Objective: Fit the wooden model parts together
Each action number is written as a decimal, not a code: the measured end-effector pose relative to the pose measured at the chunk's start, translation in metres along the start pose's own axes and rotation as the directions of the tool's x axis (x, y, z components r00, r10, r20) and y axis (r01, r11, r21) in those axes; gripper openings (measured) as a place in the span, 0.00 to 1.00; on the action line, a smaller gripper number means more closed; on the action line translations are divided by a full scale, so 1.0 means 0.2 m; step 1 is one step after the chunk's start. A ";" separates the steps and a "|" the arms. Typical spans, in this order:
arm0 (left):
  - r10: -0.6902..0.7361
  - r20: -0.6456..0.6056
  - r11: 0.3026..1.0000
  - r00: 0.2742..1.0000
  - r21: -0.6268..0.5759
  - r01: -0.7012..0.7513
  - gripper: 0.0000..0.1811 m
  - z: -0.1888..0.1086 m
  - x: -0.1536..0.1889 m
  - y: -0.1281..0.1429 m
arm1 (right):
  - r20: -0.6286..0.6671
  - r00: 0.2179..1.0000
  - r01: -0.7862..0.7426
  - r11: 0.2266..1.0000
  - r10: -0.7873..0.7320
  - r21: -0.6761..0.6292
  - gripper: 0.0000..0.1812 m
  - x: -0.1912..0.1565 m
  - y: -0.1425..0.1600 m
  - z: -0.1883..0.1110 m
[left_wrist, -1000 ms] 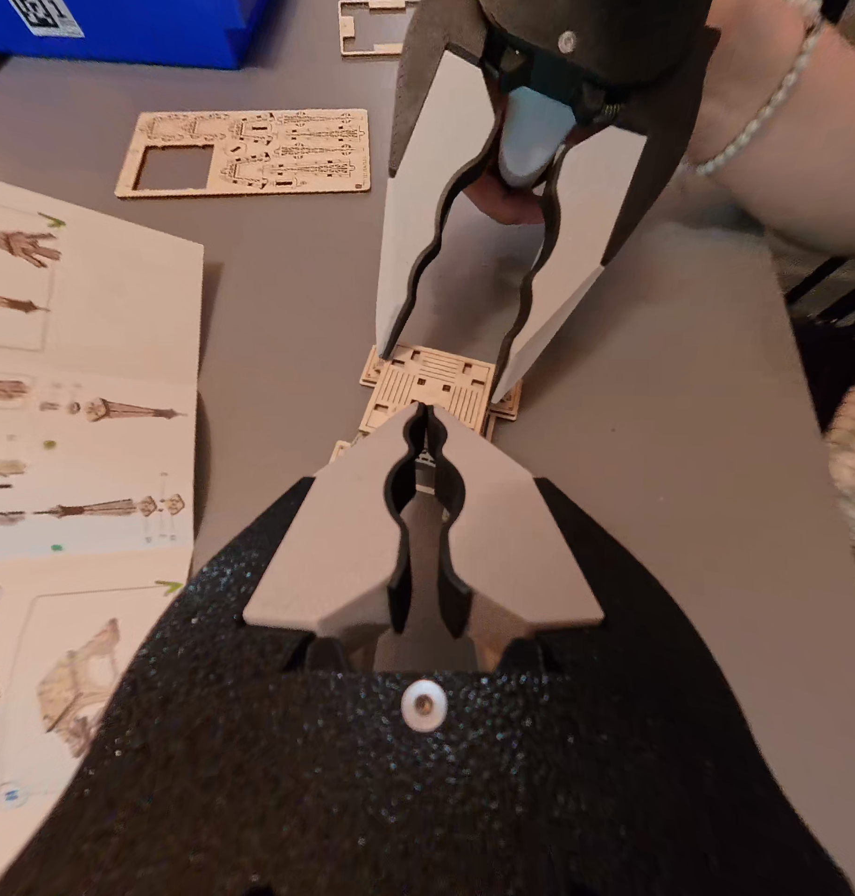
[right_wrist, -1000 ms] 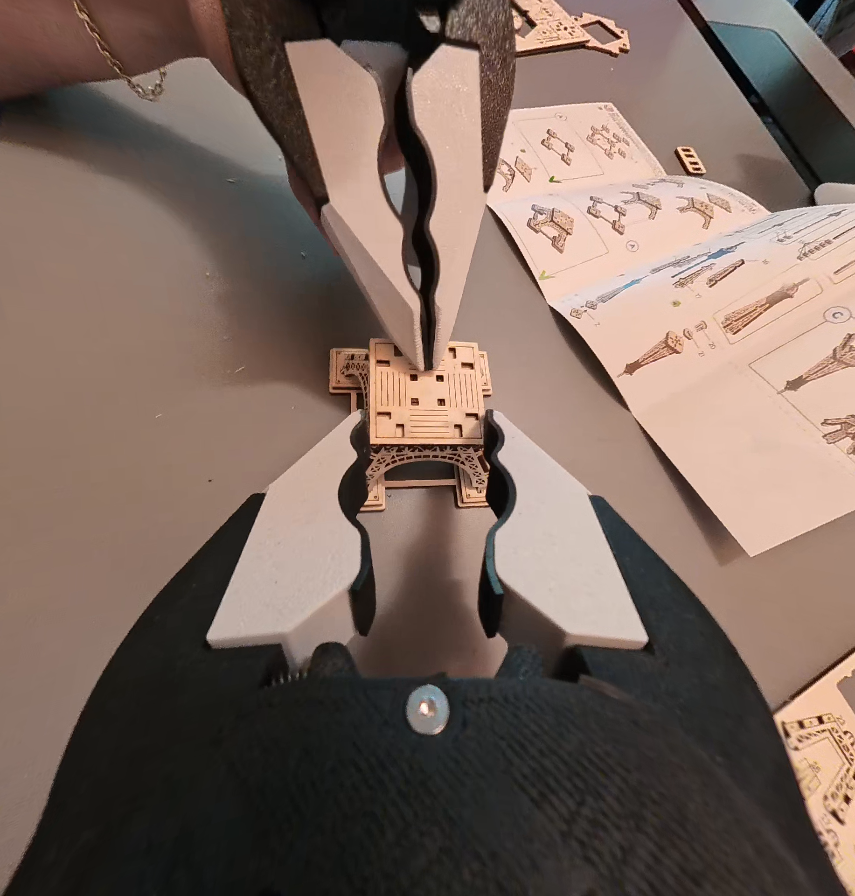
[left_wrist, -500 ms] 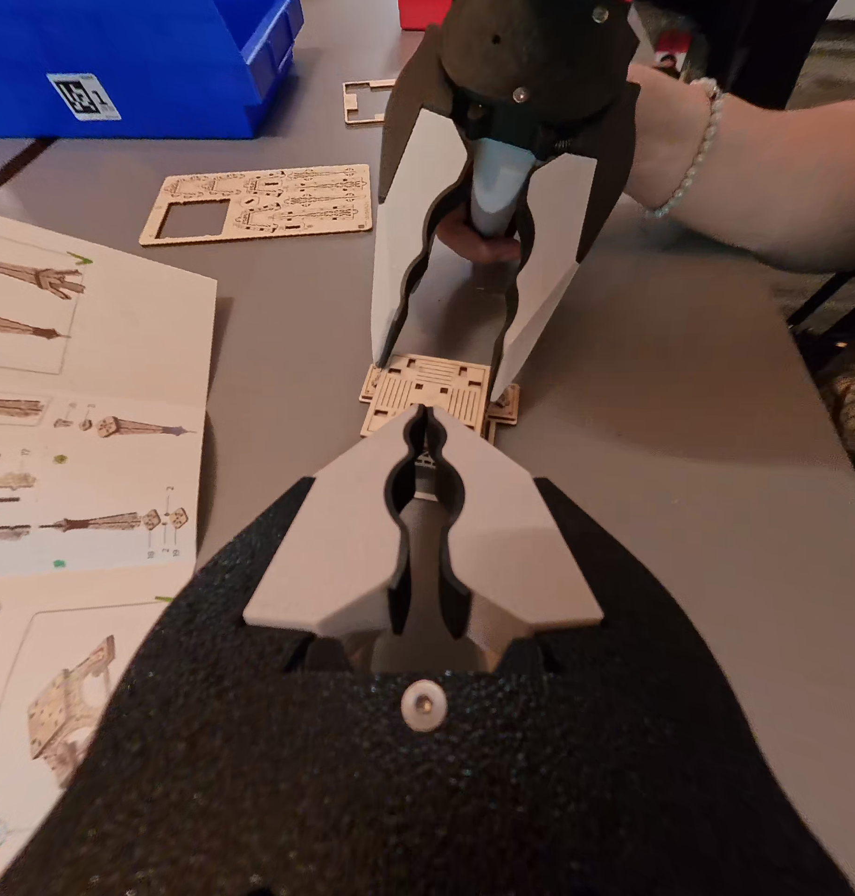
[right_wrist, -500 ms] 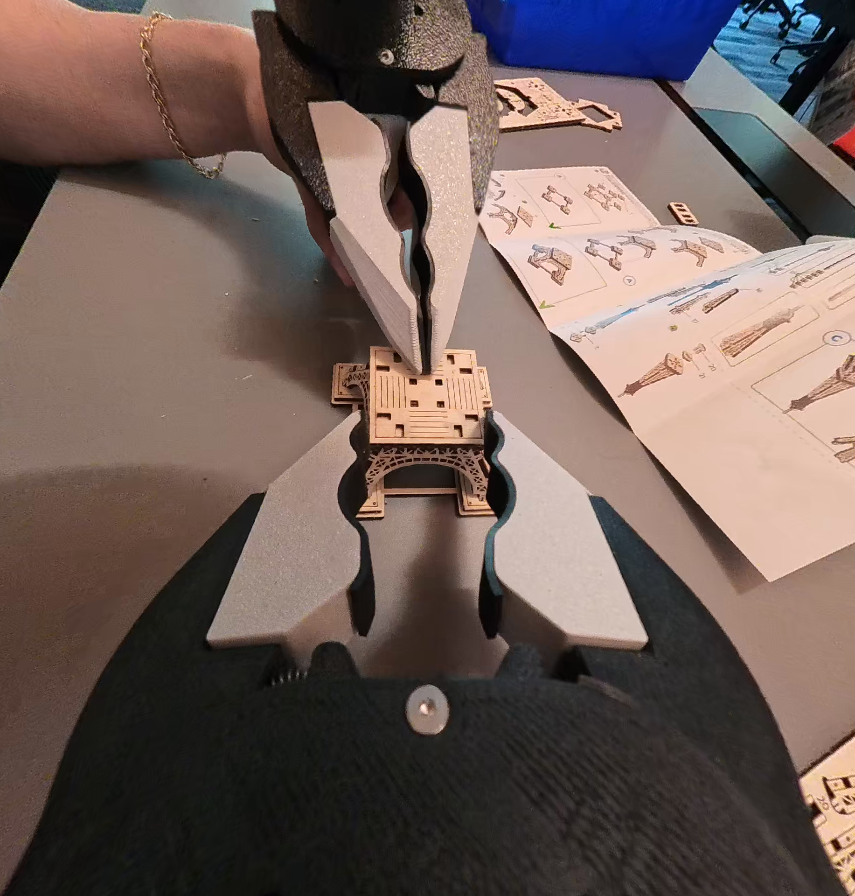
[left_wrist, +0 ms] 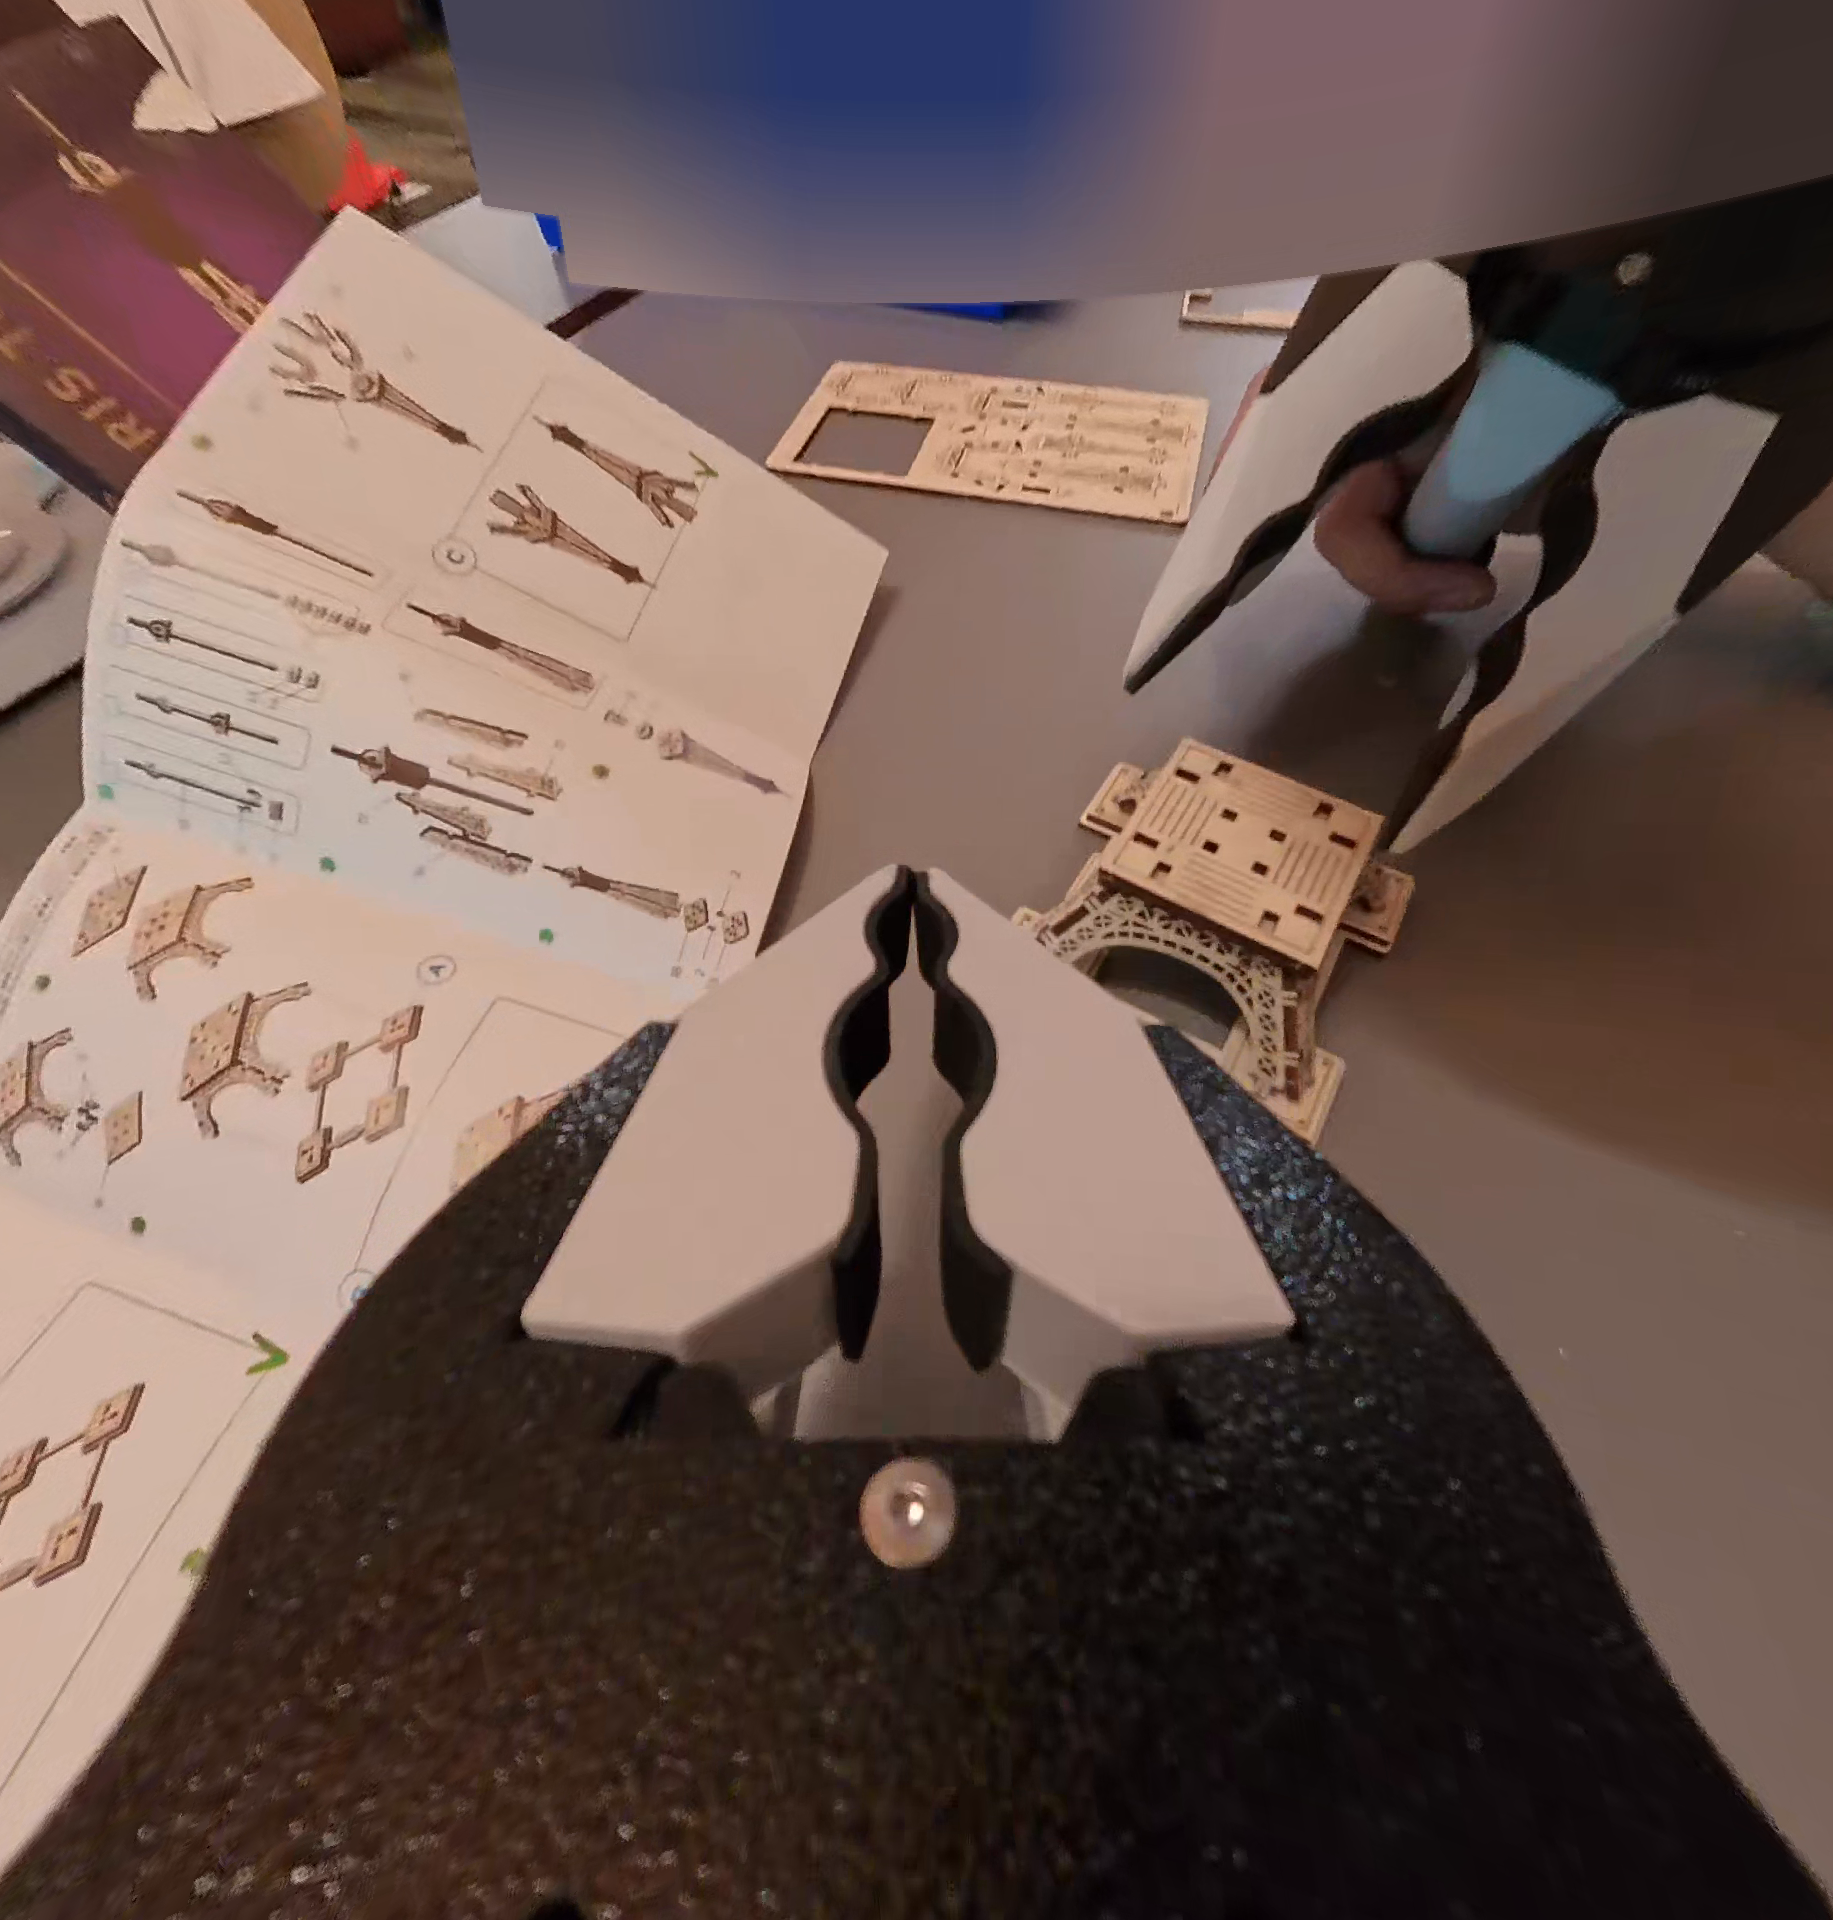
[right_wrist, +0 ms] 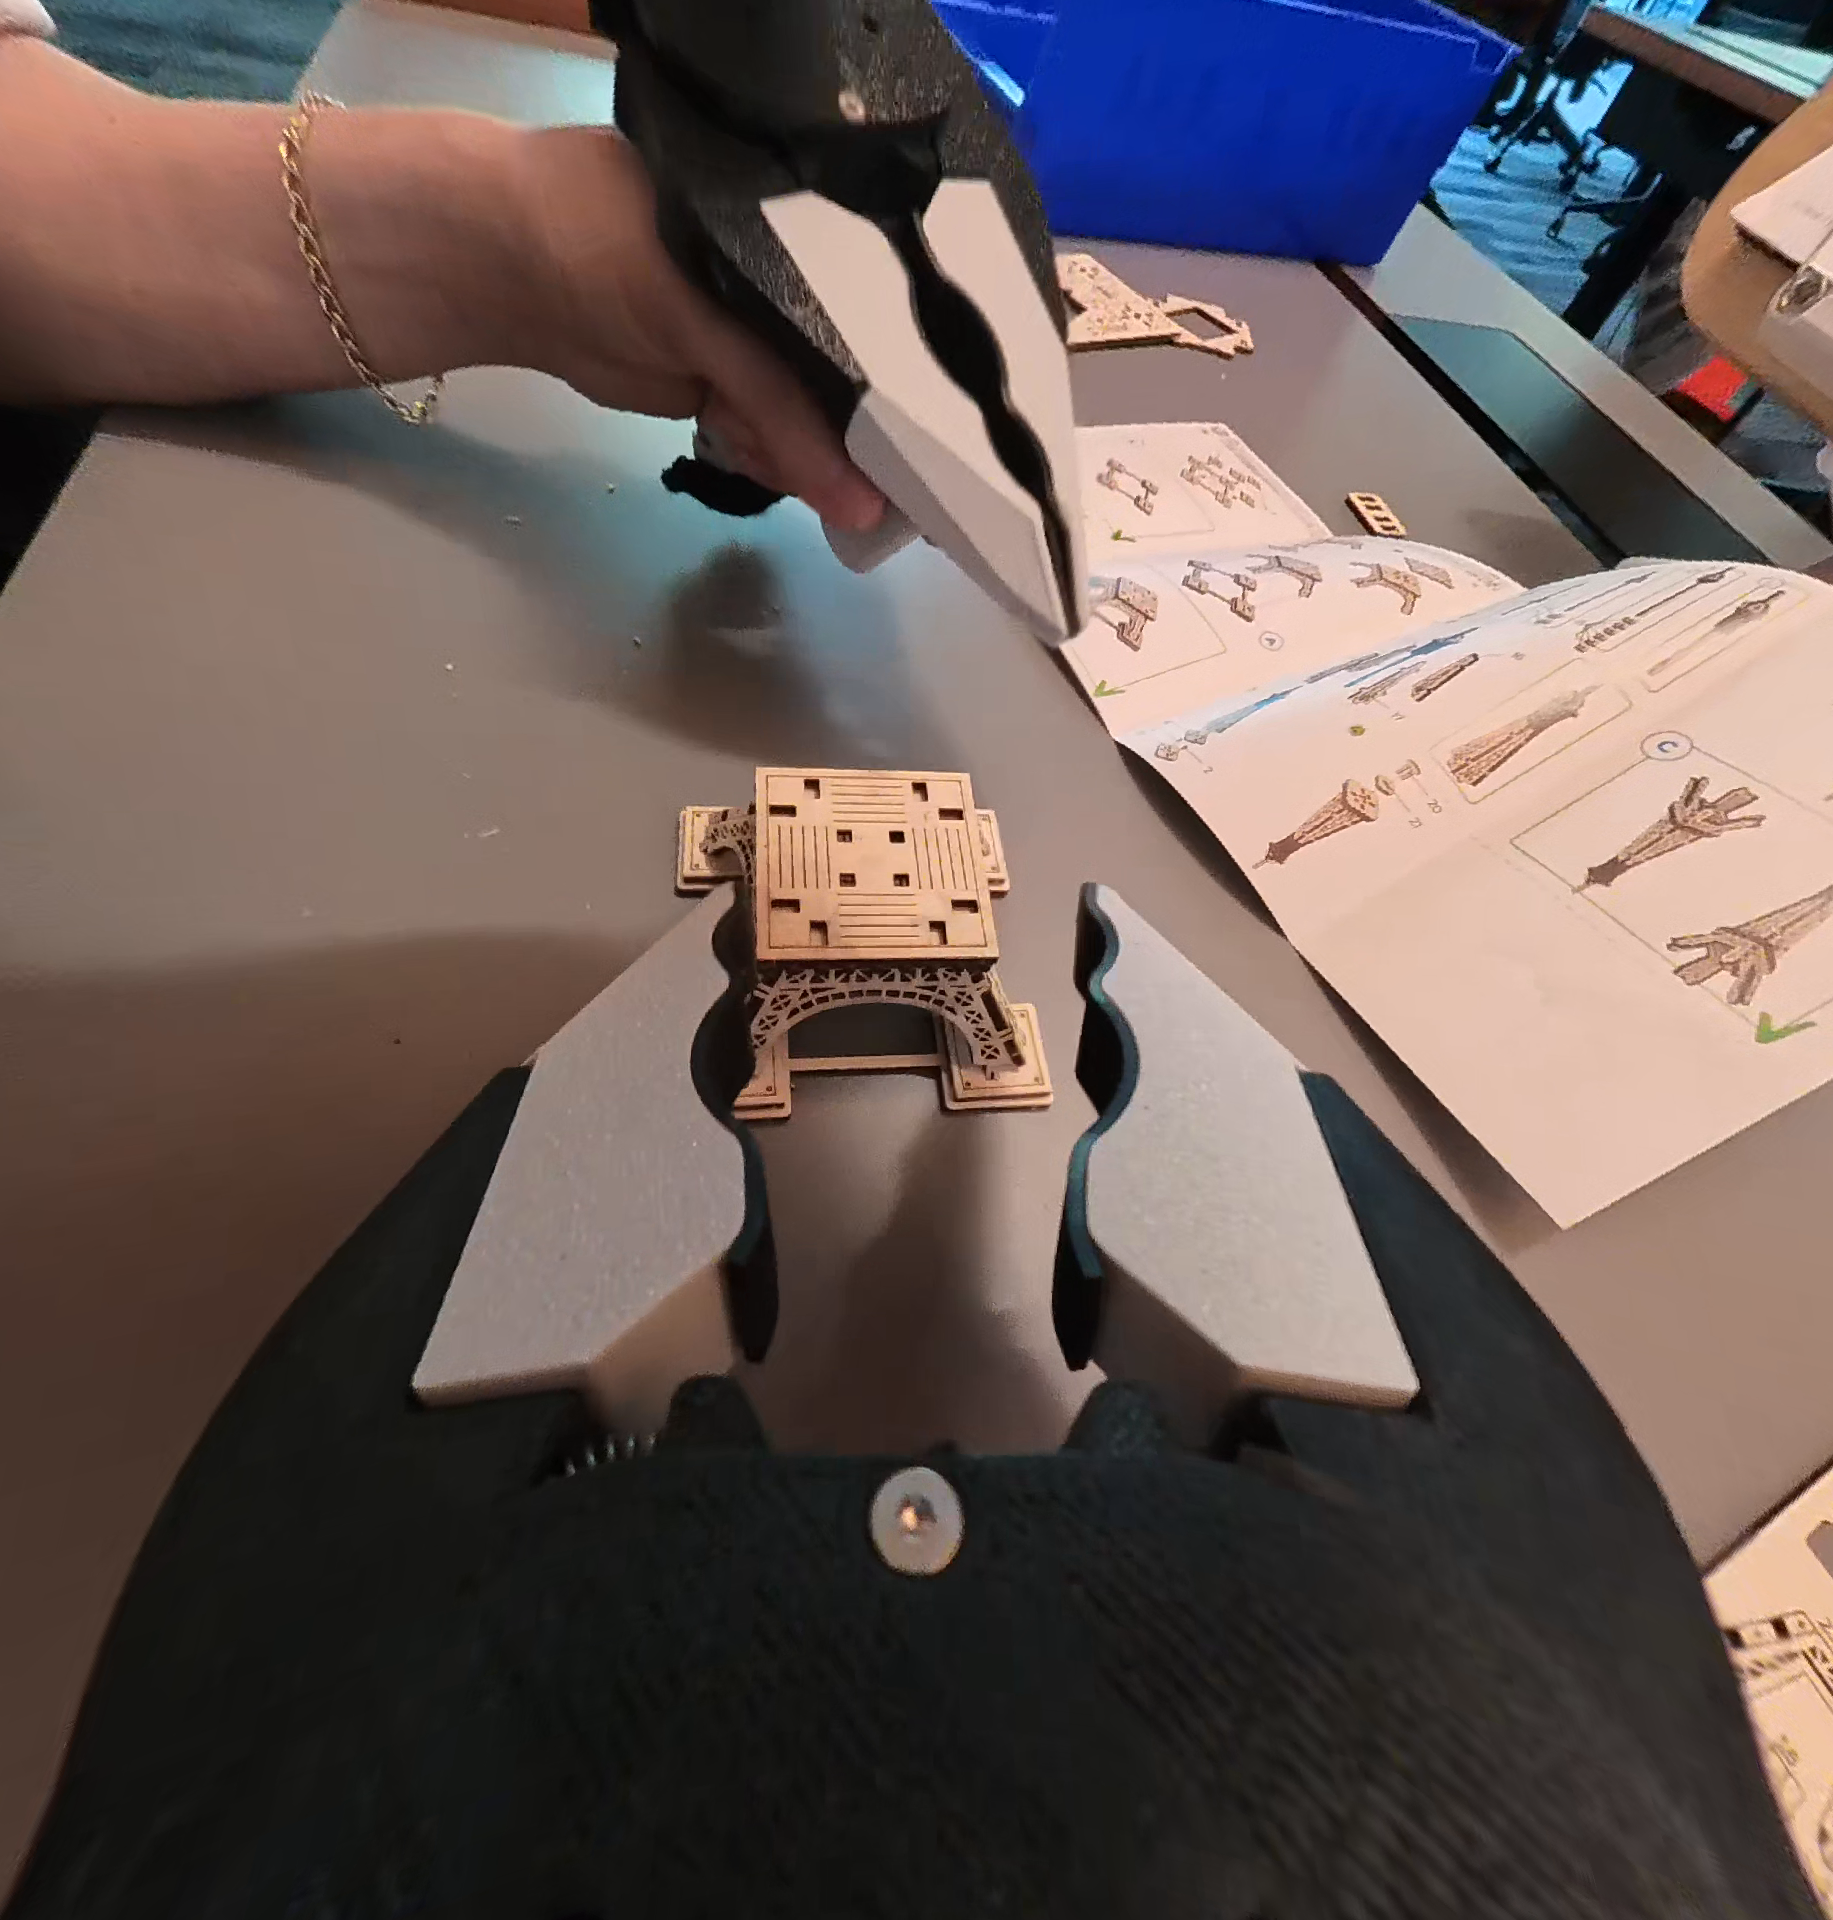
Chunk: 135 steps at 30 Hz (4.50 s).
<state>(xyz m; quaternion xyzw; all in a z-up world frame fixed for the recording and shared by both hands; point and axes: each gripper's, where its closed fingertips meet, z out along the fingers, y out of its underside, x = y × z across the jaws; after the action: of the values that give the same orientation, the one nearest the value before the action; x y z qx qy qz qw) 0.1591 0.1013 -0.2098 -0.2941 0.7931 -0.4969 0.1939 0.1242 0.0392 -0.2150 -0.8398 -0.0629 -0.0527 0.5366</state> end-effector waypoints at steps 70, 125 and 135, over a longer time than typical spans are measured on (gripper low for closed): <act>0.871 0.282 0.445 0.403 -0.106 -0.889 0.00 -0.03 0.20 -0.13 | -0.015 0.969 0.241 0.959 -0.246 -0.149 0.35 0.02 0.11 0.11; 0.846 0.341 0.483 0.410 -0.161 -0.861 0.00 -0.06 0.10 -0.14 | -0.061 0.963 0.254 0.959 -0.263 -0.126 0.35 0.04 0.09 0.10; 0.814 0.417 0.518 0.405 -0.207 -0.830 0.00 -0.12 -0.01 -0.16 | -0.101 0.973 0.207 0.978 -0.210 -0.031 0.33 0.08 0.02 0.05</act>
<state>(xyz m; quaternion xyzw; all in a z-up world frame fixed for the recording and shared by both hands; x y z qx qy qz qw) 0.1560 0.1079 -0.1704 0.0270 0.7542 -0.2641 0.6006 0.1404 0.0469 -0.2202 -0.8301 -0.1221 -0.1531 0.5221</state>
